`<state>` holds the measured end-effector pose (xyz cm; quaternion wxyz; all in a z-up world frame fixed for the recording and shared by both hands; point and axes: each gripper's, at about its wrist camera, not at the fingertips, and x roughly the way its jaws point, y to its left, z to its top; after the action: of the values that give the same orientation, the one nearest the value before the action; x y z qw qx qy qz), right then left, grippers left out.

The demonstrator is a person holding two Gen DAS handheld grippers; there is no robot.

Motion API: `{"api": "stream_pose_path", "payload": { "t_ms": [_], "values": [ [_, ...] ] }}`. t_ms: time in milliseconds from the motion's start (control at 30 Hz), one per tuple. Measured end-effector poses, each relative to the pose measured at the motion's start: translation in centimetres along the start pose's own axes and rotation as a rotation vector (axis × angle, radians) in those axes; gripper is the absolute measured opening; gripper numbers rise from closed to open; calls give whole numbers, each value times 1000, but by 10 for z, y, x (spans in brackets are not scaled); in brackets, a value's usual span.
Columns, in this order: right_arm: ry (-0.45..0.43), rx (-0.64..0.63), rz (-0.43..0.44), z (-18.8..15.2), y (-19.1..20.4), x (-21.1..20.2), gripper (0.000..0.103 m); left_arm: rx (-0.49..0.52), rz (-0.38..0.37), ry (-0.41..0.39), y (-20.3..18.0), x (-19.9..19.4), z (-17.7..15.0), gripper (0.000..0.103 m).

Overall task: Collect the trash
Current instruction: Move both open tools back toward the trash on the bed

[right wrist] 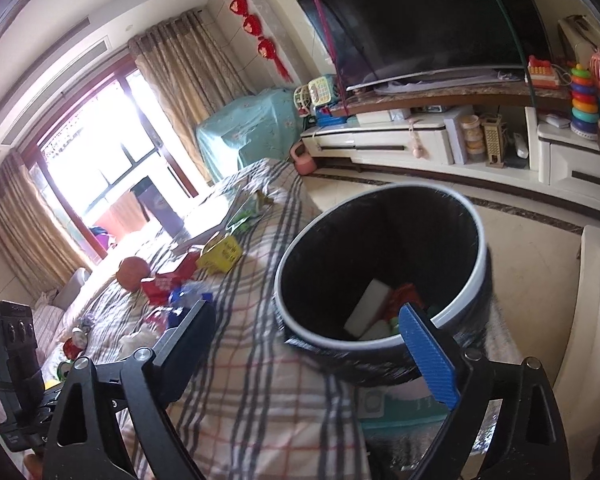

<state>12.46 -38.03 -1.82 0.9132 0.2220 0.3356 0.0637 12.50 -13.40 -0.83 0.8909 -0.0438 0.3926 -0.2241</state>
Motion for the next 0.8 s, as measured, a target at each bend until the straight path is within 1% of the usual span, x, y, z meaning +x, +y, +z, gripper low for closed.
{"api": "stream_pose_path", "payload": {
  "t_ms": [267,400,467,633,800],
  "values": [
    [38,-53,34,-17,31,10,94,-48,59,-14,33,-23,-23,79],
    [90,-83,64,-26,46,22,94,-72,94,-35,49,-37,-32,79],
    [104,-100,65,-31,54,28,94,-73,119,-45,56,-42,-35,79],
    [132,-133,79,-40,70,41,94,-85,162,-36,72,-40,-40,79],
    [164,-134,94,-43,74,56,94,-79,170,-13,85,-32,-40,79]
  ]
}}
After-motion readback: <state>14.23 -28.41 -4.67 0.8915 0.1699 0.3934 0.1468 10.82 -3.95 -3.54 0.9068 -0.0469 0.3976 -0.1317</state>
